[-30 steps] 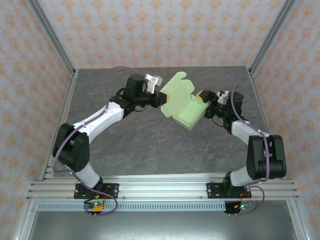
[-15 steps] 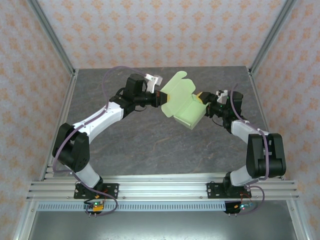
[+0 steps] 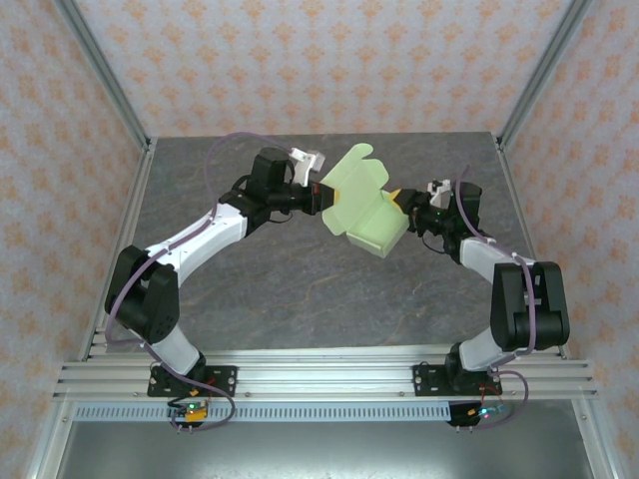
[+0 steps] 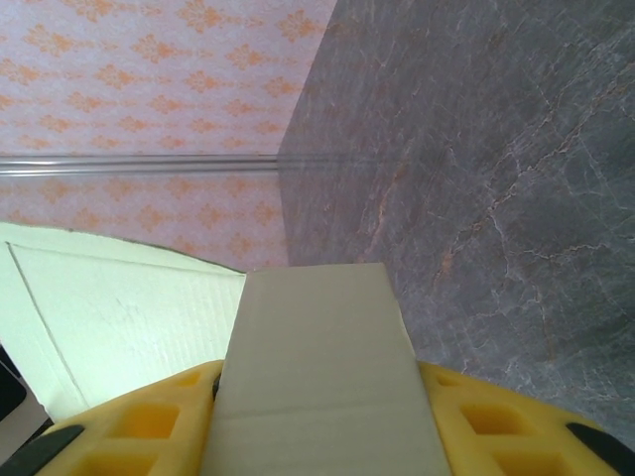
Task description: Fold the paper box
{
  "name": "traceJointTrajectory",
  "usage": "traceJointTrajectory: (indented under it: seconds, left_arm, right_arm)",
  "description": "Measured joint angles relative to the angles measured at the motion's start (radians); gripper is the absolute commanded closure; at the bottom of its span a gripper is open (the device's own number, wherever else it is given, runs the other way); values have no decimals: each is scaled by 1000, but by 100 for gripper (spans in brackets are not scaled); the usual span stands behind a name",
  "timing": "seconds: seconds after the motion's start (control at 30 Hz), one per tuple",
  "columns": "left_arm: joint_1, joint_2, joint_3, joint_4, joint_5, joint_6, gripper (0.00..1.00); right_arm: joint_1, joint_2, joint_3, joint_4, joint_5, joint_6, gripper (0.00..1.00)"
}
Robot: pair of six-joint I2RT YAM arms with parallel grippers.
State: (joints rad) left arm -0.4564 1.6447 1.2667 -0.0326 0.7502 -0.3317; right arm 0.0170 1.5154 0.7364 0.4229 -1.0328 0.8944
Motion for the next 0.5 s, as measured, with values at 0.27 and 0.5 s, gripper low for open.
traceJointTrajectory:
  seconds: [0.27,0.5]
  left_arm:
    - [-3,0,0,-2,-7,11,100]
    - [-3,0,0,-2,-7,15,100]
  right_arm:
    - [5,-9,28,-90,19,-69,41]
    - [5,-9,31,-79,38,-20,28]
